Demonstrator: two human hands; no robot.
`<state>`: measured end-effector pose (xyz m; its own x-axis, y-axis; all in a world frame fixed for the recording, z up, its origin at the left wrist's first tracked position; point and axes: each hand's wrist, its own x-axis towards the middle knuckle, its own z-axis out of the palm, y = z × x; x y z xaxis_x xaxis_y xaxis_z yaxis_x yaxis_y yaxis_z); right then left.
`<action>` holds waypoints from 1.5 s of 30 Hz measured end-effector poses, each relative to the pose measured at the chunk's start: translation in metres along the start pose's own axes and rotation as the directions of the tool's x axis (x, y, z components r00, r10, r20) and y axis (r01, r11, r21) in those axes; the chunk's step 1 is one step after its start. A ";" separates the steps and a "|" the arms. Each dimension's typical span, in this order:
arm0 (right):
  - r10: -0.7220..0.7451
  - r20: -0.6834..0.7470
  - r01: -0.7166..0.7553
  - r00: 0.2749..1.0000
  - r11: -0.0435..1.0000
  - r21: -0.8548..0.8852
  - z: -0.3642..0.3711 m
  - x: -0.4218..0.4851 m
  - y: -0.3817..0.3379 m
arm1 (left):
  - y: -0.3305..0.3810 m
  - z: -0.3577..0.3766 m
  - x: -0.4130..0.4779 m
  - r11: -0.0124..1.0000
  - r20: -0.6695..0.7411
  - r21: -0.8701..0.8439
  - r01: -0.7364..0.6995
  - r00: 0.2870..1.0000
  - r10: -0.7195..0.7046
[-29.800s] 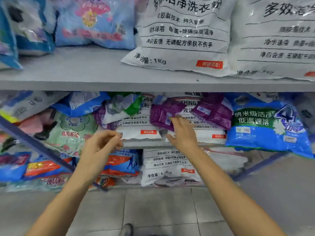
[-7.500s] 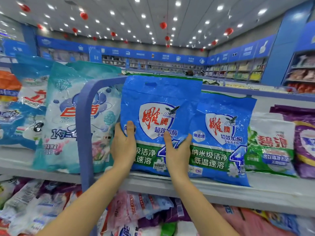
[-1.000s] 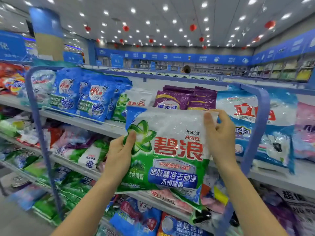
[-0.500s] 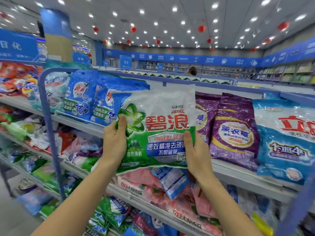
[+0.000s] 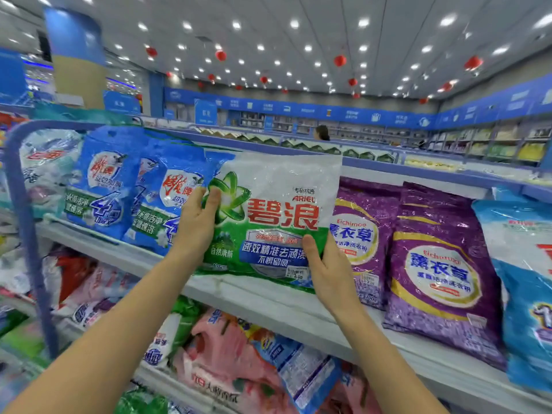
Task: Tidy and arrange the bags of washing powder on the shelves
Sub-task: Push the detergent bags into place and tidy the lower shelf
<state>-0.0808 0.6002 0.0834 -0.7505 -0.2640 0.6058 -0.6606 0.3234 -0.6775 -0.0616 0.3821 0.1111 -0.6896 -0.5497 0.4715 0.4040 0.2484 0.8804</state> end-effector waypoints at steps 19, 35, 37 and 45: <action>0.496 0.031 -0.482 0.868 0.825 0.296 0.085 0.029 0.004 | -0.064 -0.019 0.072 0.999 0.197 0.052 -0.002 0.980 -0.008; 0.563 -0.377 -0.394 0.736 0.808 0.438 0.108 0.040 0.004 | -0.065 -0.023 0.067 0.978 0.191 -0.099 -0.185 0.961 0.202; 0.562 -0.426 -0.377 0.710 0.813 0.444 0.108 0.040 0.005 | -0.071 -0.041 0.056 0.918 0.232 0.020 -0.396 0.895 0.381; 0.569 -0.518 -0.329 0.638 0.810 0.485 0.109 0.033 0.008 | -0.094 -0.053 0.030 0.637 0.716 0.304 -0.708 0.611 0.337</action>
<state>-0.1127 0.4950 0.0526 -0.8463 0.4864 0.2174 -0.2969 -0.0919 -0.9505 -0.0885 0.3000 0.0395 -0.7155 0.3189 0.6215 0.5629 0.7901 0.2426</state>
